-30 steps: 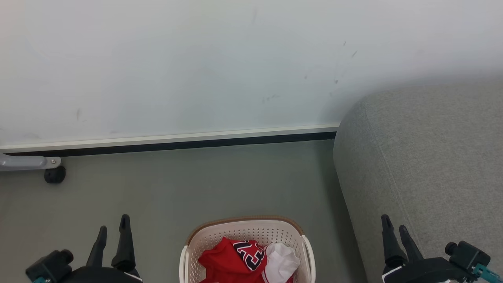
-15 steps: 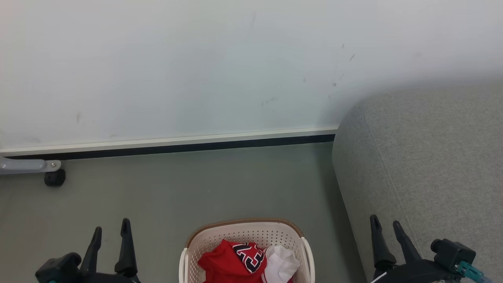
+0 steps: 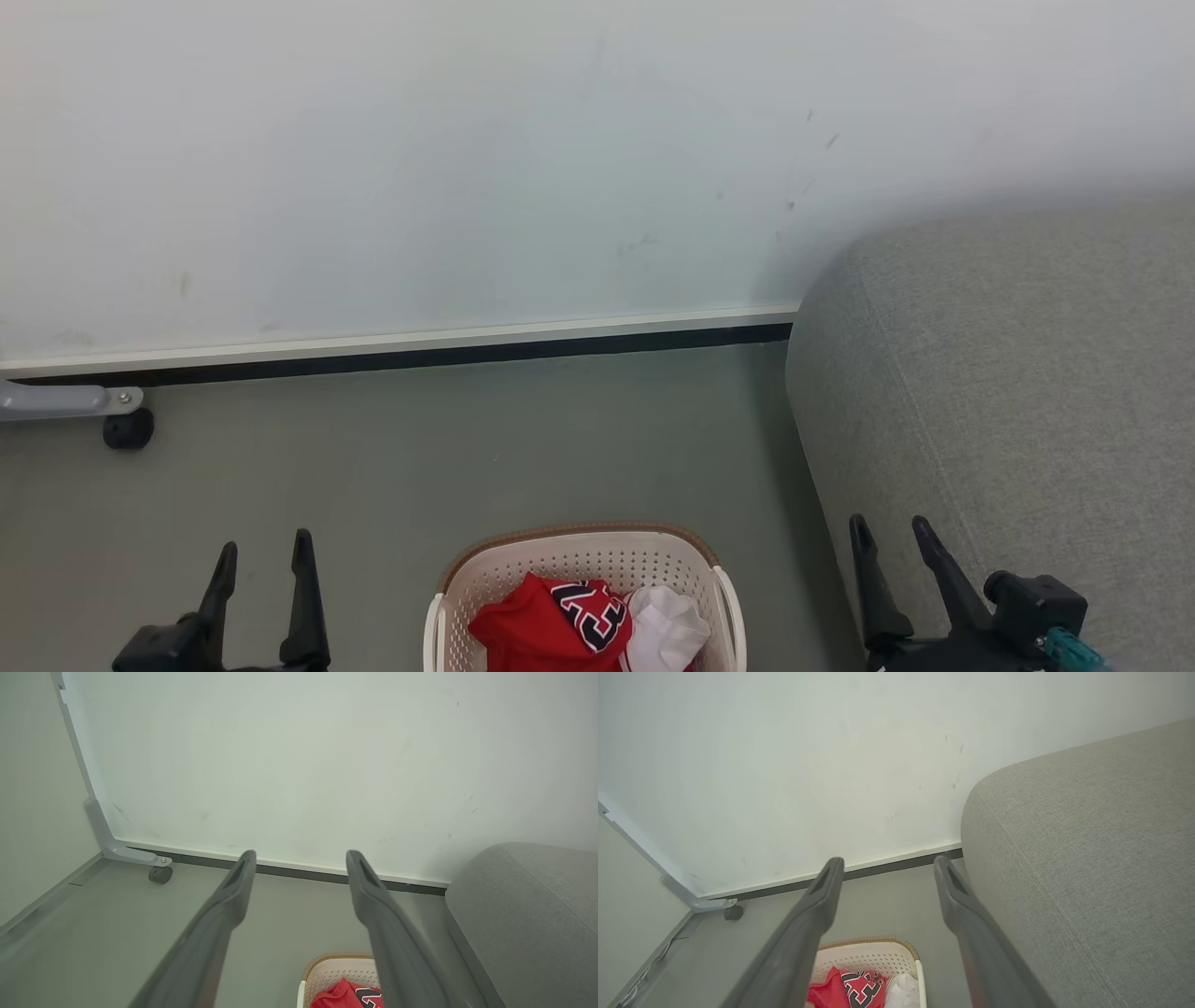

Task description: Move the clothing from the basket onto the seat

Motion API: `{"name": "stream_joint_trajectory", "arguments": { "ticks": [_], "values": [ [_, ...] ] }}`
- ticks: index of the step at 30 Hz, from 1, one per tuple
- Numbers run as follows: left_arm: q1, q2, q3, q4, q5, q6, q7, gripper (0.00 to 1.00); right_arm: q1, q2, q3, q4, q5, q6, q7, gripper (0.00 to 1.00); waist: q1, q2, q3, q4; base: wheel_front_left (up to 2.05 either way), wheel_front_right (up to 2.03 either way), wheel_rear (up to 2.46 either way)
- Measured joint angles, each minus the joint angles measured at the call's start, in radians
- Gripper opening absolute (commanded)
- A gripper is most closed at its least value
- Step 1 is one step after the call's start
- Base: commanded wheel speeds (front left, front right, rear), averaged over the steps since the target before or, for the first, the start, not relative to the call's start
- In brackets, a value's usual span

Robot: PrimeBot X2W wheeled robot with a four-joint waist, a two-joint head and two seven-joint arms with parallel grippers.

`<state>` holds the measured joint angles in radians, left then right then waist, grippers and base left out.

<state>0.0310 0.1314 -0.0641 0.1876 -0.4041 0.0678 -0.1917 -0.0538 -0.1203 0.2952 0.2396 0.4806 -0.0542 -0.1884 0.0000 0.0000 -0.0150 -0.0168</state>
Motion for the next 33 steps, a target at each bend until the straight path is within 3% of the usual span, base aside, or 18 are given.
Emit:
{"name": "stream_joint_trajectory", "arguments": {
  "ticks": [18,33],
  "values": [
    [0.035,0.004,-0.012,-0.001,0.214,0.011,-0.058,1.0,0.0,-0.016,0.072,-0.009,-0.221,-0.026,-0.061,1.0,0.0,0.0,0.0,-0.004,0.0,0.0,0.0],
    [0.037,0.001,-0.004,0.014,0.215,0.001,-0.058,1.0,0.0,-0.017,0.07,-0.008,-0.225,-0.026,-0.061,1.0,0.0,0.0,0.006,-0.005,0.0,0.0,0.0]
  ]
}}
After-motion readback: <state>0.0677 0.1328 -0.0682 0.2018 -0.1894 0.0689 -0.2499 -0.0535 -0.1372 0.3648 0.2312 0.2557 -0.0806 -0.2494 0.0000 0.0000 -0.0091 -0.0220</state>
